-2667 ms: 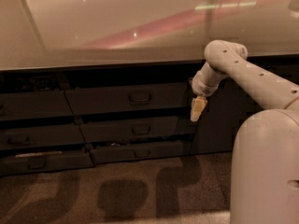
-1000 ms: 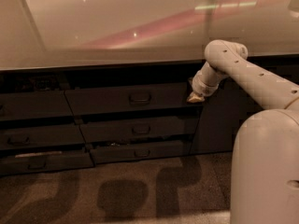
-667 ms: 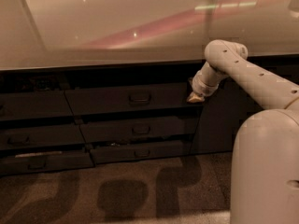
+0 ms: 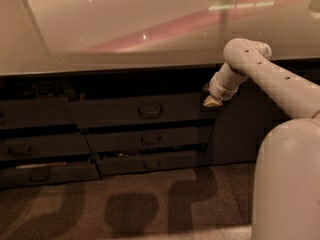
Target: Open top drawer
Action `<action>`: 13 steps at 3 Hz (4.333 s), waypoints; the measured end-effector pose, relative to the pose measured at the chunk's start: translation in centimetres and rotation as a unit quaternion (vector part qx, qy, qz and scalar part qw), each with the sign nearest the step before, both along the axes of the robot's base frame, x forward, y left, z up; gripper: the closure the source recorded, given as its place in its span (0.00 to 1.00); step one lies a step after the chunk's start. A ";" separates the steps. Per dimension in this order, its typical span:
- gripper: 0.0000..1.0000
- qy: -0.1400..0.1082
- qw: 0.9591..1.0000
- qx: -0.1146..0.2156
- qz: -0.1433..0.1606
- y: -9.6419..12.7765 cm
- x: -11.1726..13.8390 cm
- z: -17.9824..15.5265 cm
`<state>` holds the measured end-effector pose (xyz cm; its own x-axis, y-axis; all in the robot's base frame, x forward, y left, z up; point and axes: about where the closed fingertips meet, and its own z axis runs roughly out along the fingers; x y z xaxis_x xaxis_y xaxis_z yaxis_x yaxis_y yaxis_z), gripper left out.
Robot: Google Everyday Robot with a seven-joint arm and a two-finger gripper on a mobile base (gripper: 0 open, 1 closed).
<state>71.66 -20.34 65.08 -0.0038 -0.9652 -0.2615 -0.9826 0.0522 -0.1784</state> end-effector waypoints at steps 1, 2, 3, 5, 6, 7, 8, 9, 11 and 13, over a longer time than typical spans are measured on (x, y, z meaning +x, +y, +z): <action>1.00 0.000 1.000 0.000 0.000 0.0 0.0 0.9; 1.00 0.000 1.000 0.000 0.000 0.0 0.0 2.0; 1.00 0.001 1.000 0.000 0.000 0.0 0.0 1.9; 1.00 -0.001 1.000 -0.002 0.005 0.2 -0.5 2.0; 1.00 -0.001 1.000 -0.003 0.010 0.2 -1.3 1.7; 1.00 -0.001 1.000 -0.003 0.010 0.2 -1.3 1.9; 1.00 0.000 1.000 -0.004 0.012 0.2 -1.9 1.7; 1.00 -0.001 1.000 -0.004 0.013 0.2 -1.9 1.9; 1.00 0.001 1.000 -0.005 0.016 0.1 -2.7 1.9; 1.00 0.002 1.000 -0.006 0.020 -0.1 -3.6 1.9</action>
Offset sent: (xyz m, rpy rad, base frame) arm -0.2016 0.0101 -0.1523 -0.0720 0.1257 0.1317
